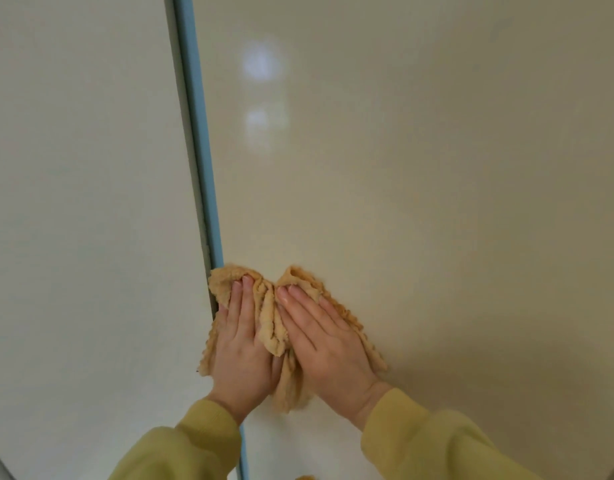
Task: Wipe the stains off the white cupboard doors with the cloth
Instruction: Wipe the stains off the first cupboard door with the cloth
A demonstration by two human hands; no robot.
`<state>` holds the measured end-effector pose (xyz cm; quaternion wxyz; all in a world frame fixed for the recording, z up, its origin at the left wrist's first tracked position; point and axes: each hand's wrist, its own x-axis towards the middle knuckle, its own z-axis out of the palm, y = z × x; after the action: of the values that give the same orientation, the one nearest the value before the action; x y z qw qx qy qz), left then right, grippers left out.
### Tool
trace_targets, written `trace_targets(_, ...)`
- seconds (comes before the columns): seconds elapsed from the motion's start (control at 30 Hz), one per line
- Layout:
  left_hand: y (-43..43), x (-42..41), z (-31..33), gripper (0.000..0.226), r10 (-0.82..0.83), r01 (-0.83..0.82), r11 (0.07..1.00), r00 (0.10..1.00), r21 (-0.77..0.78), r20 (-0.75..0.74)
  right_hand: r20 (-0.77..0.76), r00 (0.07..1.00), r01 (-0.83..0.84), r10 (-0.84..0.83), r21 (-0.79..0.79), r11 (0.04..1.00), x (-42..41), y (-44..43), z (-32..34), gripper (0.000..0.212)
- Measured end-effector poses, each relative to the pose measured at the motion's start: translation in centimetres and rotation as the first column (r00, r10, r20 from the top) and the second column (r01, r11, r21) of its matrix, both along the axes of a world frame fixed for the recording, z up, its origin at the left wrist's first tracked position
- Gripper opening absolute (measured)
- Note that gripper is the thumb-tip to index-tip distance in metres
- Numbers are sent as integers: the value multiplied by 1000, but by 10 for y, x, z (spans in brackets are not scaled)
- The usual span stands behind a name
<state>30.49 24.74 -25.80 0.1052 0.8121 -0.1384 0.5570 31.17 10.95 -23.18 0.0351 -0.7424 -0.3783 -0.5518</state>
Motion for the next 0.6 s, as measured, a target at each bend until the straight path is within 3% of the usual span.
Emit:
trace_targets(0.27,-20,6,-6,59,7,-4,997,999,-71,47,40,997,-68,72,-93,993,10,-24,4,33)
trace_targets(0.6,-112,9,-33,67,25,-27,1000,996,12,84,-28,999,39,-44,-141,989,2,-116,-21,49)
